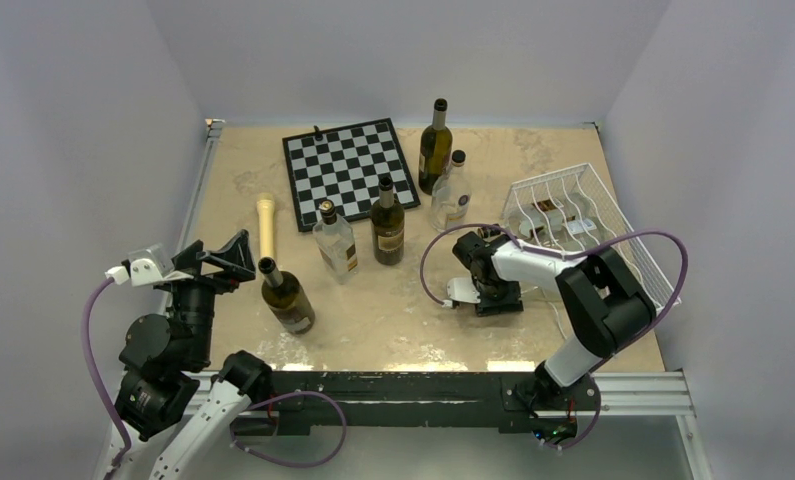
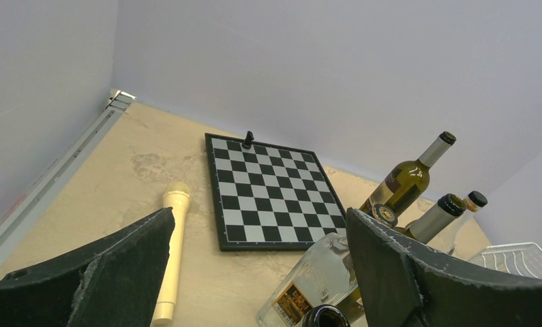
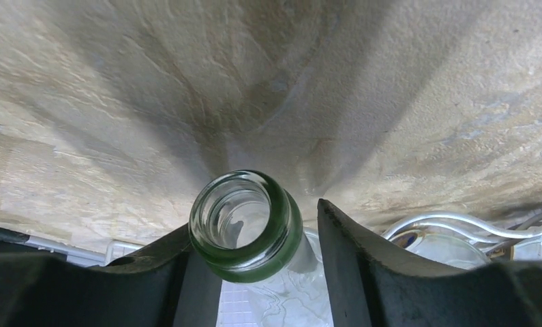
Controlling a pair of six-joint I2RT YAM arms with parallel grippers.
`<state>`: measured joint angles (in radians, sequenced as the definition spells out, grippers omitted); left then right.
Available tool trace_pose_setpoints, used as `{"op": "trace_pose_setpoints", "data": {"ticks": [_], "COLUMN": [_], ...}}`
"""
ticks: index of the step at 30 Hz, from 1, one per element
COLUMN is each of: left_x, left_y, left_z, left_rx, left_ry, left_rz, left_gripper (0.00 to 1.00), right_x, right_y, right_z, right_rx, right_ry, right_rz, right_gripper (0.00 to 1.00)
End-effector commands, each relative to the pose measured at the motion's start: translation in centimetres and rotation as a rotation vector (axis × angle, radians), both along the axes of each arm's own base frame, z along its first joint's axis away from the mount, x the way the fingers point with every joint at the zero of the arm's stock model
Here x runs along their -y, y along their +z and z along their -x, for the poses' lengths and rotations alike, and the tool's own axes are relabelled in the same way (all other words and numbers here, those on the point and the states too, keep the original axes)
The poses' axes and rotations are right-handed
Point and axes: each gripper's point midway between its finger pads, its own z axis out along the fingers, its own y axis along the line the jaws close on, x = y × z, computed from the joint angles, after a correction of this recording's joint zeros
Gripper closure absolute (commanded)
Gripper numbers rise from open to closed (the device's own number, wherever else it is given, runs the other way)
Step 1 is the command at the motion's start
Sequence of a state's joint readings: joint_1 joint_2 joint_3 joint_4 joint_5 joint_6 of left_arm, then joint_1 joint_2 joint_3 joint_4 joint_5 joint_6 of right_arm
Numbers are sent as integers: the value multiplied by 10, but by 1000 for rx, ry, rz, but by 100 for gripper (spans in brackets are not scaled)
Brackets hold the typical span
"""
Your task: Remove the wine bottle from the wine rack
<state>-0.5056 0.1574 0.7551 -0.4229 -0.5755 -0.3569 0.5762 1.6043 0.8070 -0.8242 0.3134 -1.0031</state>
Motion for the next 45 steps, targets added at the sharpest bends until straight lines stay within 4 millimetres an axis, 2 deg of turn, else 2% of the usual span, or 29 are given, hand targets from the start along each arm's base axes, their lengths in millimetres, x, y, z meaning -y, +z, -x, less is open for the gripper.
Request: {"op": "trace_pose_setpoints", "data": {"ticks": [1,6,8,11,14,24,35,45], "left_x": [3,3,2,3,4,3,3,3], "left_y": [11,10,10,10,11,11,11,11], "left_z": [2,1,1,1,1,2,2,2], "left_rx": [41,37,37,37,39,40,42,43], "left_ry": [-20,-18,-16,-19,-25,-22,-25,-25], "left_rz": [29,27,28,29,29,30,32,32], "left_gripper": [0,0,0,0,0,0,0,0], "right_x": [-5,-8,-8,-8,-13,-31,-41,-63], "right_y": [4,10,15,27,36,34,32,49], "right_z": [-17,-22,-23,-27,-27,-13,4,14], "right_rx": [45,51,63,90,114,87,49,44], "right_ry": [-13,-29,-40,-50,-45,7,16,42], "right_rz": [-6,-29,-28,-28,-57,-59,-54,-84], "right_gripper": [49,62,72,93,100,100,100,100]}}
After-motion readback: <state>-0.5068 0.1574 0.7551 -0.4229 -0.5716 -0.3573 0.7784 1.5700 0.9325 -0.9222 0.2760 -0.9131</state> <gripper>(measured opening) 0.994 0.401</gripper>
